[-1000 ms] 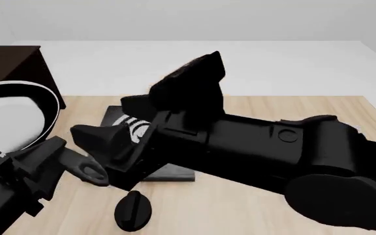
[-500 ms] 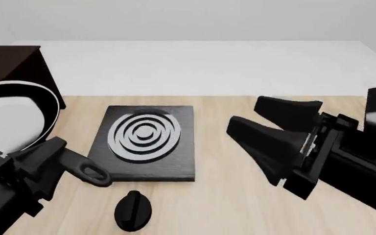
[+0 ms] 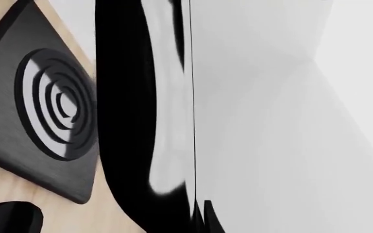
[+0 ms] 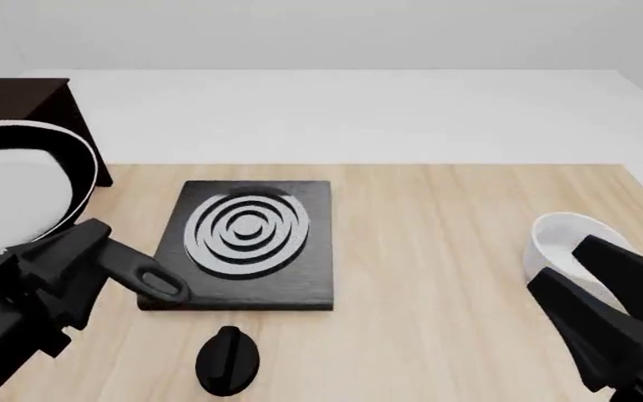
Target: Put the frying pan on the cabinet shelf.
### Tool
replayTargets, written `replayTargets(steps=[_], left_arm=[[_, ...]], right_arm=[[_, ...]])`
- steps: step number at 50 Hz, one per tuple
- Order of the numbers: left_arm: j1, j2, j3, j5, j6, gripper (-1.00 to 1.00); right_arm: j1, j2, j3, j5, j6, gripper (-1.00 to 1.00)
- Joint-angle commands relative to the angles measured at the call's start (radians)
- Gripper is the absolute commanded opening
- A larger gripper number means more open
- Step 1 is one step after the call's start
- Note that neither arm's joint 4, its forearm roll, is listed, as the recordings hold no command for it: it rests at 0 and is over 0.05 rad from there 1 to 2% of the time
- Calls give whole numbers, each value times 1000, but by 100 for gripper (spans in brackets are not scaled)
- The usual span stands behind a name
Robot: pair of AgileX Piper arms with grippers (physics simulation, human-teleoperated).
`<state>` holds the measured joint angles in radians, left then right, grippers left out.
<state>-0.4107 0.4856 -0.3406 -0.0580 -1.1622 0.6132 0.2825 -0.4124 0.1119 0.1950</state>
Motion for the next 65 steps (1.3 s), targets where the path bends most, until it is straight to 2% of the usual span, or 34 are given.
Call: replayTargets(steps=[1,2,3,6,12,18,28,30,39,40,48,55,65], left_arm=[[2,48,-51,-53,3,-100],[3,66,-59,-62,2,-100],[12,86,-91,-52,31,-100],[25,121,-126,-52,33,-100],[50,179,-212,-45,44,-100],[66,238,-294,-29,77,-100],[103,340,-382,-41,69,-100],[92,352,-411,-35,94,-100],[184,464,-490,-43,74,-100],[201,482,-491,-53,55,-100],[235,533,-528,-73,11,-100],[275,611,-633,-46,29,-100],[356,724,-660,-108,-24,-100]], right_arm=[[-78,-112,51,51,5,100],[-77,-107,51,48,5,100],[-71,-94,49,40,4,100],[-42,-46,42,8,-20,100],[-40,-19,31,-10,-32,100],[-45,-36,25,12,-18,100],[-43,-28,11,16,-19,100],[-38,-17,13,9,-4,100],[-28,17,-9,-9,-26,100],[-27,13,-5,-8,-28,100],[-30,18,-3,-5,-26,100],[-18,32,-16,-12,-27,100],[-17,31,-18,-6,-35,100]])
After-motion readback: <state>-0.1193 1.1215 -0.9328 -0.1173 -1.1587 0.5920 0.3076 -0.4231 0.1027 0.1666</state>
